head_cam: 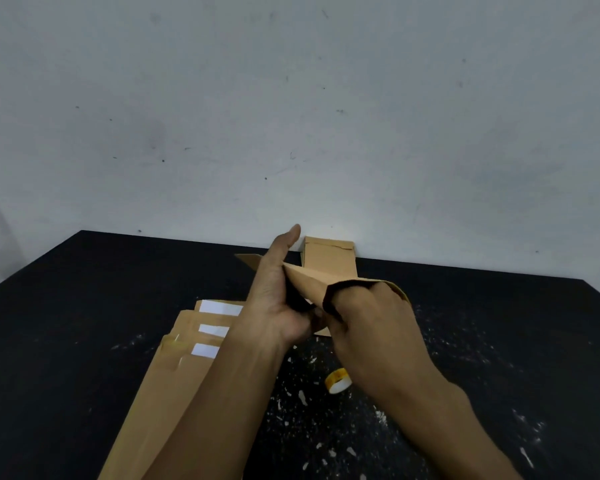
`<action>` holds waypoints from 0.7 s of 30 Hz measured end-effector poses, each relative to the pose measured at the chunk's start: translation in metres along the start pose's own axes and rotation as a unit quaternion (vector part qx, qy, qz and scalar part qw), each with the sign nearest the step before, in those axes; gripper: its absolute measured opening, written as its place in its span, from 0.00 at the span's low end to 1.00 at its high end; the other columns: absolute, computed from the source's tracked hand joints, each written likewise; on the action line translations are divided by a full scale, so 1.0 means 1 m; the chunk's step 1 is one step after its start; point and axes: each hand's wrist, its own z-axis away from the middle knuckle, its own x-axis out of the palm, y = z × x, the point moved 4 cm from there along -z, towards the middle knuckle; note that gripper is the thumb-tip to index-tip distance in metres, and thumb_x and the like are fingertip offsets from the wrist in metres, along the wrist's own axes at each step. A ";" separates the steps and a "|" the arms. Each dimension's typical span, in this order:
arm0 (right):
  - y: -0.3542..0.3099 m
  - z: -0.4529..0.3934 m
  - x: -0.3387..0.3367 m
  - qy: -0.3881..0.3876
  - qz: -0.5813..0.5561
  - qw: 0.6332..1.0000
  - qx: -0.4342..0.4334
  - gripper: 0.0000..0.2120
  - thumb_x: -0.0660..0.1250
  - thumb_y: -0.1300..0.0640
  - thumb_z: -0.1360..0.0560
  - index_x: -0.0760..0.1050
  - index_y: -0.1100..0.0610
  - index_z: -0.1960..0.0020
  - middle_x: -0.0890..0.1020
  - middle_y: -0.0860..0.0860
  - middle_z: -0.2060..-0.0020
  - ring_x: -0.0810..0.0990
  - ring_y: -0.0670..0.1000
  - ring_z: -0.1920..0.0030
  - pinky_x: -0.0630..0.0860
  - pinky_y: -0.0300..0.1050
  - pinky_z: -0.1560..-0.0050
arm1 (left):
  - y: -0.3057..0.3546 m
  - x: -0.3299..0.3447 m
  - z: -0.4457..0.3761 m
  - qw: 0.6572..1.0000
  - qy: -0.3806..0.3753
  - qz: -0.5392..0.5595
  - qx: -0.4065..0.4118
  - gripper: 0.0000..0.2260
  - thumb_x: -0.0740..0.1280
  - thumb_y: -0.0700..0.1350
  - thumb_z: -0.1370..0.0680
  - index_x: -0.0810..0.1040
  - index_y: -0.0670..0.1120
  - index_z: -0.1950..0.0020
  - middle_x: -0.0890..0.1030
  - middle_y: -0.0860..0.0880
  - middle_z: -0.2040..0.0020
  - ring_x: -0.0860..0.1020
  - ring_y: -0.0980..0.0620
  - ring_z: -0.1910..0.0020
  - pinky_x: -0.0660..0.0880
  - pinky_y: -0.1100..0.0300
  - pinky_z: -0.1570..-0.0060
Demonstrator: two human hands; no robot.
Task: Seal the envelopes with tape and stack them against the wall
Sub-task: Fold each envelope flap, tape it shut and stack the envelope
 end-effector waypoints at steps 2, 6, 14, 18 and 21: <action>0.004 0.000 -0.003 0.023 0.005 1.000 -0.003 0.14 0.78 0.70 0.37 0.77 0.55 0.62 0.75 0.47 0.72 0.68 0.46 0.74 0.69 0.41 0.75 | 0.000 0.003 0.005 1.000 -0.027 -0.015 -0.002 0.27 0.74 0.63 0.31 0.82 0.43 0.44 0.86 0.42 0.53 0.84 0.42 0.52 0.77 0.43 0.44; 0.023 -0.004 -0.007 -0.001 -0.052 0.998 0.028 0.07 0.66 0.60 0.20 0.79 0.58 0.44 0.81 0.50 0.56 0.81 0.50 0.55 0.77 0.43 0.56 | 0.010 -0.009 0.009 0.967 0.116 -0.183 0.137 0.41 0.70 0.70 0.32 0.68 0.51 0.25 0.74 0.47 0.28 0.70 0.46 0.29 0.60 0.41 0.29; 0.040 -0.006 -0.031 0.035 -0.164 0.985 0.026 0.05 0.73 0.61 0.25 0.83 0.52 0.54 0.78 0.40 0.61 0.78 0.39 0.59 0.75 0.28 0.57 | 0.043 0.012 0.036 0.647 -0.115 -0.628 0.418 0.18 0.76 0.45 0.28 0.81 0.54 0.39 0.82 0.58 0.43 0.78 0.61 0.42 0.76 0.55 0.39; 0.040 -0.002 -0.041 0.097 -0.171 0.980 -0.019 0.05 0.76 0.63 0.29 0.83 0.54 0.58 0.82 0.46 0.67 0.79 0.45 0.64 0.77 0.42 0.66 | 0.048 0.019 0.040 0.666 -0.102 -0.596 0.436 0.08 0.74 0.38 0.26 0.85 0.50 0.52 0.85 0.56 0.56 0.82 0.60 0.53 0.80 0.58 0.50; 0.040 0.005 -0.056 0.207 -0.190 0.959 -0.045 0.14 0.79 0.64 0.31 0.85 0.56 0.47 0.85 0.45 0.55 0.83 0.43 0.55 0.80 0.36 0.57 | 0.051 0.017 0.044 0.708 -0.106 -0.543 0.438 0.06 0.74 0.37 0.27 0.85 0.48 0.55 0.86 0.54 0.58 0.84 0.57 0.56 0.81 0.58 0.53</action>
